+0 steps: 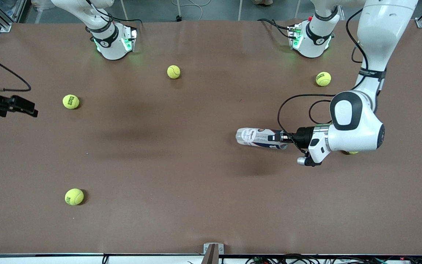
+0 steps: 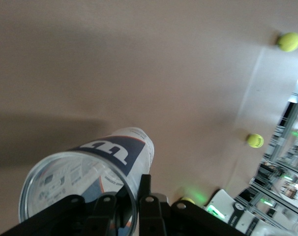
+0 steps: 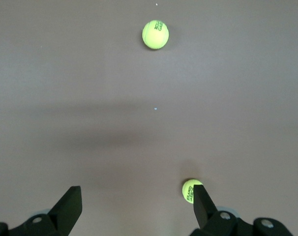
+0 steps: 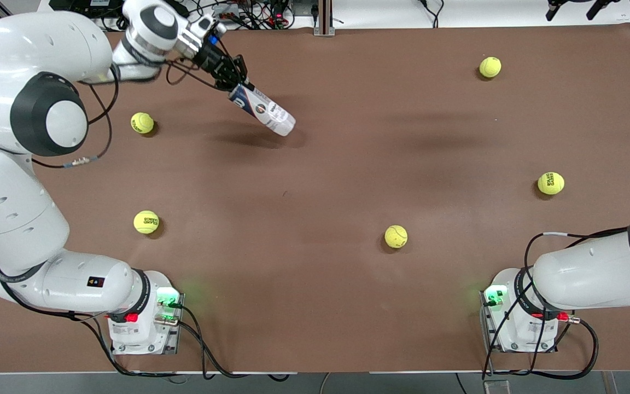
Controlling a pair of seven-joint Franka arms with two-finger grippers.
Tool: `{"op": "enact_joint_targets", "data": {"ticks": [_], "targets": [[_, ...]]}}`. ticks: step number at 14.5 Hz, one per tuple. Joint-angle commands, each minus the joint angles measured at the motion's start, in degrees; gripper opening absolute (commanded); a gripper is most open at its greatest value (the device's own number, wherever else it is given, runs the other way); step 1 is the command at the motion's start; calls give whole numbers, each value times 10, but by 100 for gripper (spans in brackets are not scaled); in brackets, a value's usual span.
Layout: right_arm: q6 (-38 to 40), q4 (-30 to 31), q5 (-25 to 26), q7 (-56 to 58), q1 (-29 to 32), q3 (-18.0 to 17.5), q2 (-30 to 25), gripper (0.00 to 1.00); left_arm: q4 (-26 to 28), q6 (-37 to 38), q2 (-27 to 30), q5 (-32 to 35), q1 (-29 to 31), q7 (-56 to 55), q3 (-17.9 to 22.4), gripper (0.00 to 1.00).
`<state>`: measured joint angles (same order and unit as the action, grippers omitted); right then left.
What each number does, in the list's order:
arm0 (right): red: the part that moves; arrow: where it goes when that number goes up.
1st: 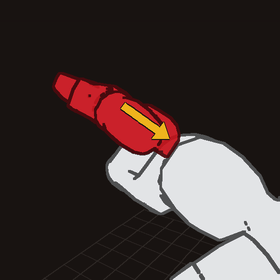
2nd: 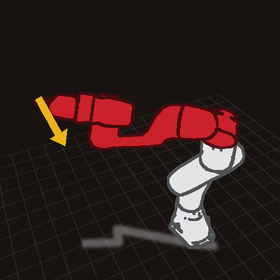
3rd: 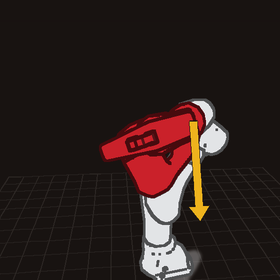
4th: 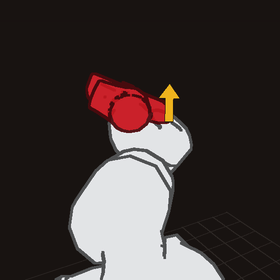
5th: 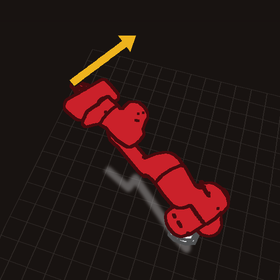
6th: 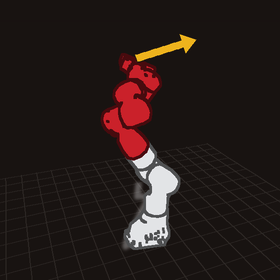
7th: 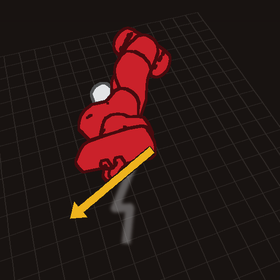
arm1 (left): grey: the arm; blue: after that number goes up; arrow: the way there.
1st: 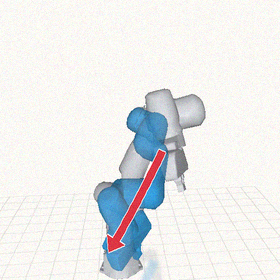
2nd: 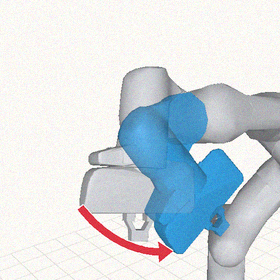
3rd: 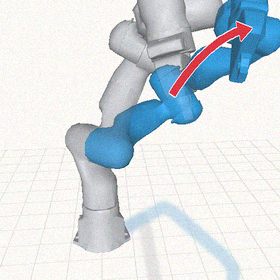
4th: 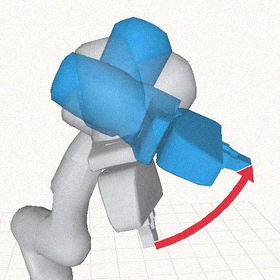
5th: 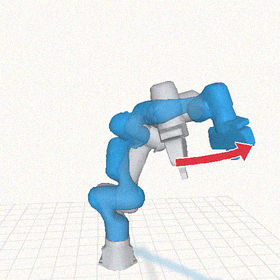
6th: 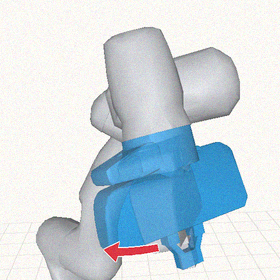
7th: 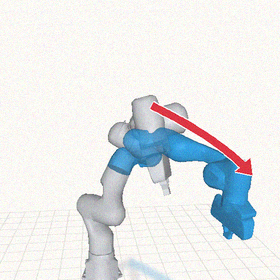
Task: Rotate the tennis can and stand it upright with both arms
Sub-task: 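Lift and rotate the can upright with the left gripper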
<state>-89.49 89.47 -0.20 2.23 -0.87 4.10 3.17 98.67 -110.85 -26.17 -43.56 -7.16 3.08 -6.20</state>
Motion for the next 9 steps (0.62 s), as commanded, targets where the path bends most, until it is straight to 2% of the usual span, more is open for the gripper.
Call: {"op": "enact_joint_targets", "data": {"ticks": [1, 4, 9], "targets": [[-8, 57, 12, 7, -2, -1, -63, 100, -78, 57, -3, 93, -20, -128, -13, 0], [7, 57, 17, 7, -2, -2, -84, 100, -137, 82, -3, 192, -71, -275, -14, 0], [27, 50, 17, 7, 1, -1, -99, 100, -182, 85, -5, 333, -199, -516, -13, 0]]}}
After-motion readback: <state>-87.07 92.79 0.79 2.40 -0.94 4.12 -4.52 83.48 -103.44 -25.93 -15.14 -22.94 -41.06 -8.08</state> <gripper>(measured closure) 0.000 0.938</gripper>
